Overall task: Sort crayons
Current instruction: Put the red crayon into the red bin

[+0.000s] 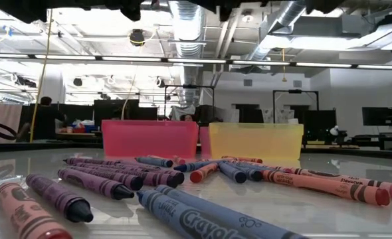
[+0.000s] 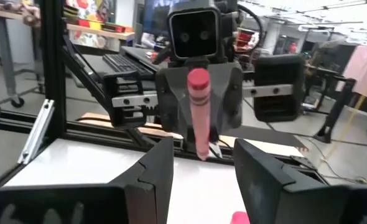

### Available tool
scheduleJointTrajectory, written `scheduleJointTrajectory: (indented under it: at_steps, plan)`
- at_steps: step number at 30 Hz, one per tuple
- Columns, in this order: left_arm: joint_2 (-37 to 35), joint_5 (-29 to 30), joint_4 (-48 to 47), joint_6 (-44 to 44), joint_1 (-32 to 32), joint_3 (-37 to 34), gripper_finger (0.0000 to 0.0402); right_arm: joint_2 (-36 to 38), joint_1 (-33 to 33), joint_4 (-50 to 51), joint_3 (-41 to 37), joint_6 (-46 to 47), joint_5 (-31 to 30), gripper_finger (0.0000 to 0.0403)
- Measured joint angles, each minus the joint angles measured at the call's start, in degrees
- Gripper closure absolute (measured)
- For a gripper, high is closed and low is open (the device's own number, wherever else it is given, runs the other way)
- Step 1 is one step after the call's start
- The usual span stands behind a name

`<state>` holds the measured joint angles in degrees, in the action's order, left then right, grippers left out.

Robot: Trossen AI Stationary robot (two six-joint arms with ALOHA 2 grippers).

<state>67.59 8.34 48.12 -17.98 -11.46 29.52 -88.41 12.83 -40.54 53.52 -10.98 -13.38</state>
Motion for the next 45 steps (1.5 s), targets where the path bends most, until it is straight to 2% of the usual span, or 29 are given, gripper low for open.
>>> scheduleJointTrajectory:
  at_steps: [15,20,23,29,37,40,45]
  plan:
    - [-0.07,1.18,-0.73,-0.94,0.00,0.00,0.0400,-1.54,0.20,-1.38,2.36,-1.67,0.47,0.0239]
    - [-0.07,1.40,-1.18,-0.94,0.00,0.00,0.0400,-1.52,0.30,-2.18,2.36,-2.79,-1.90,0.0247]
    - [-0.07,1.44,-1.12,-0.94,0.01,0.00,0.0400,-1.52,0.25,-1.93,2.36,-2.67,-3.29,0.0274]
    - [-0.07,3.35,-1.33,-0.95,0.00,0.00,0.0400,-1.63,0.25,-1.65,2.36,-3.38,-3.48,0.0387]
    - [-0.13,7.51,-5.32,-0.29,-0.02,0.07,0.0379,-1.75,0.15,-0.41,2.34,-2.83,-5.18,0.0398]
    - [-0.13,14.58,-9.70,1.71,-0.04,0.07,0.0364,-1.78,-0.58,1.77,2.31,-1.80,-8.90,0.0400]
    - [-0.09,35.57,-17.86,8.41,-0.07,0.04,0.0347,-1.75,-3.98,6.86,2.36,3.29,-11.73,0.0401]
